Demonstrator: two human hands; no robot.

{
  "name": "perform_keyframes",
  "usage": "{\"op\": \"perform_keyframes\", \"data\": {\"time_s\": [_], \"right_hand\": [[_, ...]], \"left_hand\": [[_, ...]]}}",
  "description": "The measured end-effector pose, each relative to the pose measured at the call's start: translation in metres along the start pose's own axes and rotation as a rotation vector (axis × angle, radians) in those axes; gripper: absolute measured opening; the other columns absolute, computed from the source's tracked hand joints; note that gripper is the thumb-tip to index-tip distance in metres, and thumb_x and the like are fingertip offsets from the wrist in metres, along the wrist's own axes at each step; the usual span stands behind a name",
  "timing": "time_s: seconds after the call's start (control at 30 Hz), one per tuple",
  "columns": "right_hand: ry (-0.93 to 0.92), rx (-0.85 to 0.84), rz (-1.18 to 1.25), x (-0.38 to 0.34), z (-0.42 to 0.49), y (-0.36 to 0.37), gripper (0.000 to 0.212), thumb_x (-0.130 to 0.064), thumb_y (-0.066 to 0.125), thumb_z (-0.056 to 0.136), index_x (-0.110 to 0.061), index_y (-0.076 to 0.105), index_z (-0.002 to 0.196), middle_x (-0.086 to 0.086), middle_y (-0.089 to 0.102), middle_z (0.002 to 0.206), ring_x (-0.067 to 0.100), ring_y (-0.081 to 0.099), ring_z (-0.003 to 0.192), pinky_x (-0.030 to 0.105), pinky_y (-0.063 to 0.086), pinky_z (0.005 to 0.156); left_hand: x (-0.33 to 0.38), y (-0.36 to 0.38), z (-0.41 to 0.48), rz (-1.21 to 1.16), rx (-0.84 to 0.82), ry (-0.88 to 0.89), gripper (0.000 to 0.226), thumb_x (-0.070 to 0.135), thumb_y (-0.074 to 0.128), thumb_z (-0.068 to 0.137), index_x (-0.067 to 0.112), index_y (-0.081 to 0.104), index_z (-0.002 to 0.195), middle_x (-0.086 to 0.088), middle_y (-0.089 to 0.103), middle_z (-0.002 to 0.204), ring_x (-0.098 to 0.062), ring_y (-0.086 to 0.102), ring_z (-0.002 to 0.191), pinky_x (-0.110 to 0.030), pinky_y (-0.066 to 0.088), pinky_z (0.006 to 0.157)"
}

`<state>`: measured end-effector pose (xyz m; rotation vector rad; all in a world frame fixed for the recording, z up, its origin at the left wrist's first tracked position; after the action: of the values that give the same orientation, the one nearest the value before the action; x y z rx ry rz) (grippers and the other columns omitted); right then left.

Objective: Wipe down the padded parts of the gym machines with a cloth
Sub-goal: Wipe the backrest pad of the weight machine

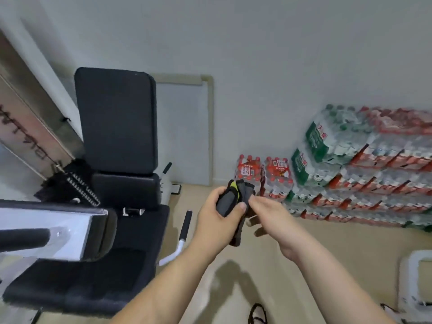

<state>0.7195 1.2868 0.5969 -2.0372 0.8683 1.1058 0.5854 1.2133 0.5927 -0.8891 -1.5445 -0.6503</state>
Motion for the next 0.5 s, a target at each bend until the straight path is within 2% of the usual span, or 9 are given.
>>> {"op": "perform_keyframes", "data": {"time_s": [0.07,0.17,0.2,0.27,0.33,0.37,0.4,0.5], "right_hand": [[-0.029,-0.016,-0.056,-0.016,0.048,-0.004,0.031,-0.040,0.052,0.105,-0.018,0.073,0.101,0.005,0.072,0.093,0.019,0.064,0.080,0.034,0.050,0.069],[-0.047,-0.043,-0.103,-0.044,0.115,0.002,0.030,-0.034,0.055,0.103,-0.009,0.069,0.094,0.007,0.066,0.082,0.021,0.058,0.069,0.033,0.045,0.063],[-0.049,-0.087,-0.114,-0.055,0.136,0.014,0.030,-0.033,0.056,0.103,-0.008,0.069,0.091,0.006,0.065,0.079,0.020,0.055,0.066,0.032,0.043,0.059],[-0.053,-0.177,-0.147,-0.078,0.167,0.044,0.029,-0.031,0.057,0.102,-0.006,0.069,0.093,0.004,0.066,0.078,0.019,0.055,0.064,0.031,0.043,0.057],[-0.095,-0.278,-0.179,-0.108,0.191,0.081,0.029,-0.029,0.057,0.102,-0.003,0.070,0.097,0.005,0.068,0.080,0.019,0.060,0.071,0.034,0.048,0.065],[-0.121,-0.326,-0.201,-0.127,0.205,0.101,0.029,-0.028,0.056,0.102,-0.003,0.070,0.098,0.006,0.068,0.081,0.019,0.062,0.073,0.035,0.049,0.068],[-0.142,-0.365,-0.222,-0.146,0.222,0.120,0.029,-0.028,0.055,0.102,-0.004,0.070,0.100,0.006,0.067,0.081,0.019,0.062,0.075,0.035,0.050,0.070],[-0.225,-0.430,-0.242,-0.204,0.264,0.170,0.025,-0.029,0.052,0.104,-0.010,0.068,0.103,0.005,0.068,0.087,0.019,0.064,0.079,0.031,0.052,0.070]], "left_hand": [[-0.002,-0.011,0.033,-0.039,0.123,-0.063,0.029,0.031,0.080,0.086,0.037,0.065,0.110,0.018,0.074,0.100,-0.007,0.072,0.097,-0.036,0.059,0.090],[-0.009,-0.038,0.072,-0.138,0.306,-0.206,0.034,0.049,0.081,0.078,0.036,0.065,0.106,0.006,0.076,0.102,-0.021,0.074,0.096,-0.050,0.060,0.091],[-0.008,-0.054,0.085,-0.163,0.379,-0.207,0.036,0.051,0.080,0.078,0.033,0.065,0.105,0.004,0.076,0.101,-0.020,0.074,0.095,-0.049,0.061,0.090],[-0.005,-0.085,0.102,-0.192,0.524,-0.204,0.032,0.047,0.078,0.085,0.023,0.065,0.103,0.002,0.074,0.095,-0.012,0.074,0.087,-0.034,0.061,0.081],[0.004,-0.114,0.121,-0.224,0.649,-0.160,0.029,0.037,0.074,0.092,0.012,0.064,0.102,0.002,0.069,0.085,0.000,0.068,0.069,-0.017,0.054,0.063],[0.006,-0.129,0.133,-0.235,0.716,-0.145,0.029,0.035,0.072,0.094,0.009,0.062,0.104,0.002,0.067,0.084,0.001,0.065,0.064,-0.015,0.051,0.059],[0.008,-0.146,0.149,-0.248,0.782,-0.133,0.031,0.036,0.071,0.095,0.010,0.060,0.108,0.001,0.068,0.089,0.000,0.065,0.068,-0.017,0.051,0.061],[0.010,-0.192,0.198,-0.284,0.925,-0.109,0.039,0.044,0.071,0.092,0.023,0.053,0.118,-0.002,0.067,0.110,-0.013,0.066,0.093,-0.032,0.054,0.079]]}}
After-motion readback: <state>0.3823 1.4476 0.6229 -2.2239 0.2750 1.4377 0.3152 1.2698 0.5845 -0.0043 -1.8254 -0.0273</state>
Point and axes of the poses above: each hand's wrist, its own z-axis towards the middle knuckle, its own y-axis out of the palm, x = y × z, the point moved 10 cm from there along z, towards the middle knuckle
